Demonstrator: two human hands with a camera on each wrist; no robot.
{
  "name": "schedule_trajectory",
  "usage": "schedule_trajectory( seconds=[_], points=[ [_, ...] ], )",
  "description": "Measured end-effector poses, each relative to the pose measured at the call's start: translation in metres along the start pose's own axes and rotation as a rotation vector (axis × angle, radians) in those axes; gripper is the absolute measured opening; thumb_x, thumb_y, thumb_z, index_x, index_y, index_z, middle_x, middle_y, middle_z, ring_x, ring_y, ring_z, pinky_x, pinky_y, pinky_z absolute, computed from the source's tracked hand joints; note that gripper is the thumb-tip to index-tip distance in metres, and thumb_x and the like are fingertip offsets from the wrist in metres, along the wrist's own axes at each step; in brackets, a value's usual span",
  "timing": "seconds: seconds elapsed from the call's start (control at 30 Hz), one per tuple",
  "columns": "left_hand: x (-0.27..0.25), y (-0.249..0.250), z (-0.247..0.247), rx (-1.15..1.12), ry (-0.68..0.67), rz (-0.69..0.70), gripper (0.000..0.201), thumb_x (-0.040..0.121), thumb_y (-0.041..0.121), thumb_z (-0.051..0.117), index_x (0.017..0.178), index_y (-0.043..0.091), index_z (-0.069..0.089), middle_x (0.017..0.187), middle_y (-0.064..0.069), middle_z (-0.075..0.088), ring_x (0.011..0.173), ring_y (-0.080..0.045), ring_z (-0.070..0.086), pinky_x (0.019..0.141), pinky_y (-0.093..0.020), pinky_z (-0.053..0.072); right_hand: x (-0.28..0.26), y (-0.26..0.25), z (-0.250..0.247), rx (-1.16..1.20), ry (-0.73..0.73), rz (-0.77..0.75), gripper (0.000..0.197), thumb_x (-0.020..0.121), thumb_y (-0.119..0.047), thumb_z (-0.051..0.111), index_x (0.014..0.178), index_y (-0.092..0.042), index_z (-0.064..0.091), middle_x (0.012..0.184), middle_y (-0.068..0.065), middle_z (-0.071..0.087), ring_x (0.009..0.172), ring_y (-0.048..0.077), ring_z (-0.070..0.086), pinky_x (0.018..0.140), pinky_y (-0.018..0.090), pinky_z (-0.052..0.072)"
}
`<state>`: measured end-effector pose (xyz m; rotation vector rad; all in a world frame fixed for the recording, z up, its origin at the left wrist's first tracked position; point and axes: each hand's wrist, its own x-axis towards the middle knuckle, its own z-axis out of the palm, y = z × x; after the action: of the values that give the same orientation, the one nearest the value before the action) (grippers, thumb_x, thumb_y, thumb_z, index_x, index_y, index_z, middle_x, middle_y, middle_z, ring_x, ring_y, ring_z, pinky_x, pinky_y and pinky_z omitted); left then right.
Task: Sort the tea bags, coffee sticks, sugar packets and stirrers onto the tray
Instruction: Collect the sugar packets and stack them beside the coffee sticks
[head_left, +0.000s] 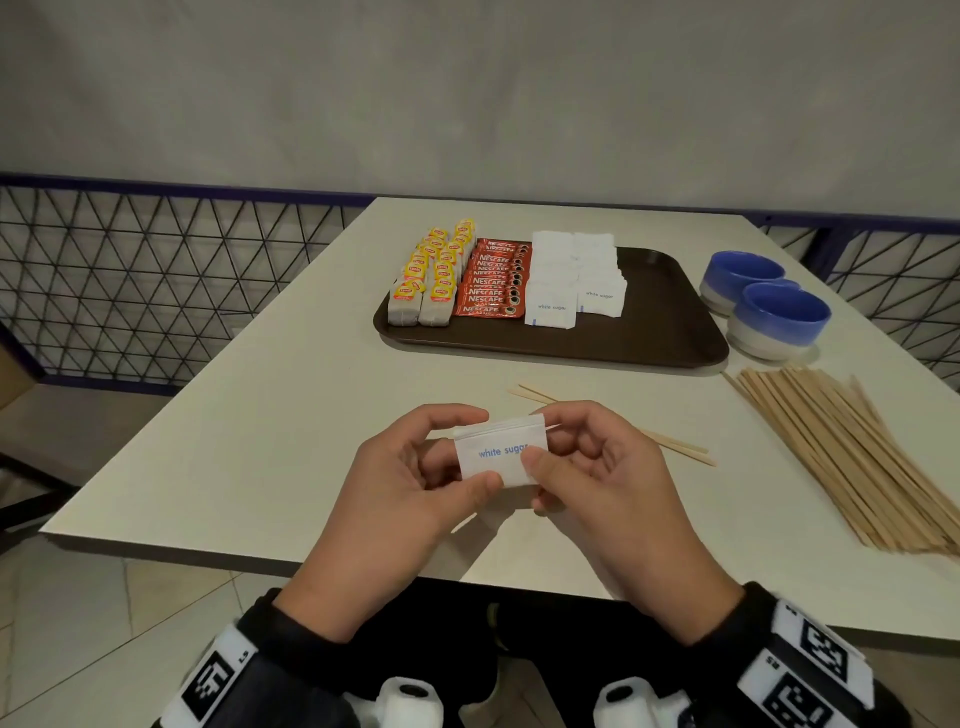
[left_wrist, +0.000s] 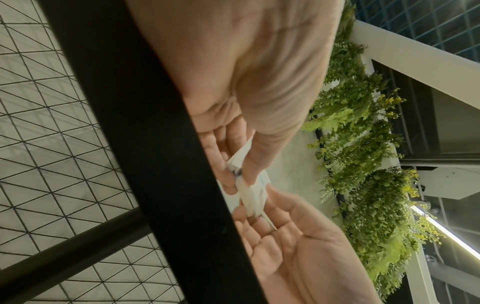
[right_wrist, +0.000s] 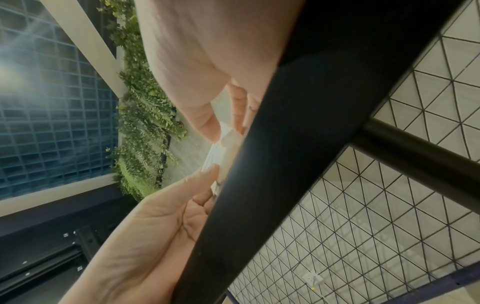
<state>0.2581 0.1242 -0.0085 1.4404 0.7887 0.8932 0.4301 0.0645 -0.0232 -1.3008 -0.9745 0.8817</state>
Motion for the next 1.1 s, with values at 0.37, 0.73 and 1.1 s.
schedule_trajectory(
  seconds=[0.37, 0.73, 1.1],
  points=[
    [-0.001, 0.001, 0.001, 0.109, -0.102, -0.01, 0.044, 0.083, -0.002, 0.076, 0.115, 0.026, 0.066, 0.091, -0.006, 0.079, 0.08, -0.018, 0.069, 0.08, -0.027, 0.055, 0.021, -0.076, -0.031, -1.002, -0.524, -0.118, 0.004, 0.093, -0.029, 0.069, 0.093, -0.03, 0.073, 0.085, -0.019, 0.067, 0.083, 0.001, 0.061, 0.068, 0.018, 0.051],
    [0.002, -0.003, -0.003, 0.0, -0.071, 0.05, 0.03, 0.07, 0.032, 0.084, 0.098, 0.028, 0.074, 0.093, -0.012, 0.078, 0.086, -0.03, 0.073, 0.086, -0.041, 0.059, 0.134, -0.107, -0.095, -1.137, -0.34, 0.154, 0.004, 0.095, -0.016, 0.07, 0.093, -0.019, 0.07, 0.073, -0.002, 0.073, 0.064, 0.007, 0.069, 0.059, 0.019, 0.053],
    [0.006, -0.002, -0.001, -0.067, -0.034, 0.08, 0.01, 0.072, 0.024, 0.084, 0.071, 0.017, 0.077, 0.072, -0.022, 0.075, 0.062, -0.027, 0.071, 0.062, -0.021, 0.057, 0.218, -0.083, -0.103, -1.192, -0.179, 0.287, 0.012, 0.098, 0.0, 0.061, 0.101, -0.01, 0.063, 0.099, 0.014, 0.073, 0.087, 0.026, 0.076, 0.067, 0.031, 0.064]
  ],
)
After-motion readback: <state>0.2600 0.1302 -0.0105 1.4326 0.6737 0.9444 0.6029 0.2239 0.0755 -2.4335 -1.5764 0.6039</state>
